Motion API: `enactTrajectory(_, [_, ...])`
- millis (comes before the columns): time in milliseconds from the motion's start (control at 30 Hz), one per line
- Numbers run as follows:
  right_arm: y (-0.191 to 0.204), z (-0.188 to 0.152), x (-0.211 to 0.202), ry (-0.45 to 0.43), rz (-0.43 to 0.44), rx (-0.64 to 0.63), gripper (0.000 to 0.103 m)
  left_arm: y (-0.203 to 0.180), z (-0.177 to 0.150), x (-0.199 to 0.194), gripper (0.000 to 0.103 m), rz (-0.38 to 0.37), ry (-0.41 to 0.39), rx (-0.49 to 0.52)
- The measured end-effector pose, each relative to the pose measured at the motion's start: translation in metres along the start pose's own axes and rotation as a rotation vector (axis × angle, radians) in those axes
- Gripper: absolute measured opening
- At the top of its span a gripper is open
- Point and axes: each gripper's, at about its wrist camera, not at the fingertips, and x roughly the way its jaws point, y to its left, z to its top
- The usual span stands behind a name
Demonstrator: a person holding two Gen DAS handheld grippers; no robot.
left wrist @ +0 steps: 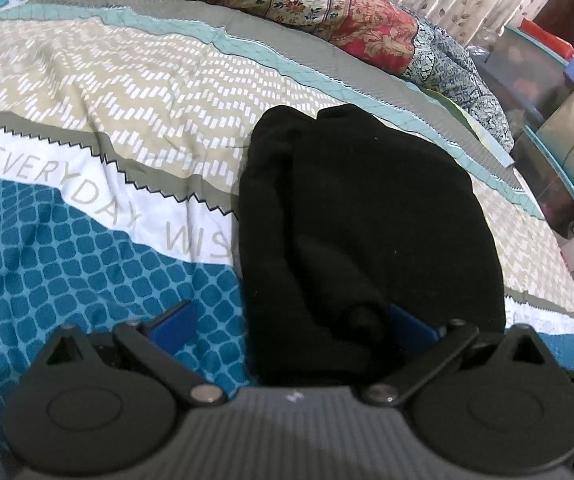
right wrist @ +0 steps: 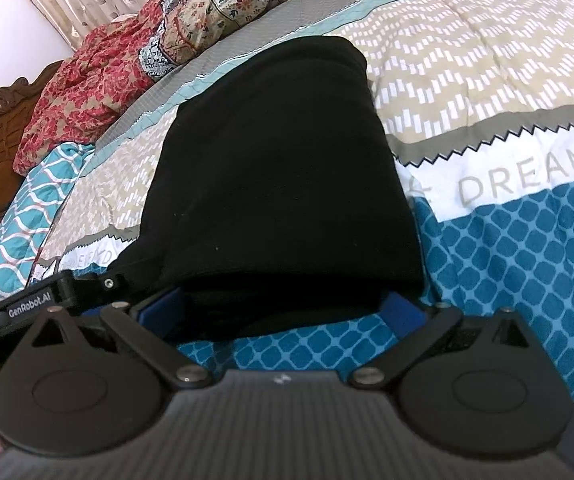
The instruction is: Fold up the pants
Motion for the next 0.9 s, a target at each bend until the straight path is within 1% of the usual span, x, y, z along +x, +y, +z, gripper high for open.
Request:
enactTrajectory(100, [0.001,0.0,0.001,0.001,-0.006,-0.007,0.103,0.005,0.0,0.001,0.103,-0.02,0.0,-0.014])
enactTrajectory(300, [-0.003,0.001,0.0,-0.003,0.003,-0.001,0.103,0.007,-0.003,-0.001,0.103,-0.036,-0.026,-0.03])
enactTrajectory(433, [-0.01,0.0,-0.003,-0.016,0.032,0.033,0.103,0.015,0.0,-0.003,0.103,-0.069,-0.019,-0.061])
enactTrajectory(533, [-0.011,0.0,-0.005,-0.022,0.042,0.046,0.103,0.018,0.001,-0.004,0.103,-0.077,-0.002,-0.091])
enactTrajectory(667, [-0.008,-0.001,-0.005,-0.022,0.034,0.038,0.103,0.015,0.003,-0.005,0.103,-0.06,0.029,-0.105])
enactTrajectory(800, [-0.009,-0.001,-0.005,-0.021,0.033,0.037,0.103,0.009,0.006,-0.001,0.103,-0.038,0.059,-0.058])
enactTrajectory(900, [-0.01,-0.001,-0.005,-0.021,0.036,0.041,0.103,0.009,0.007,0.0,0.103,-0.035,0.067,-0.051])
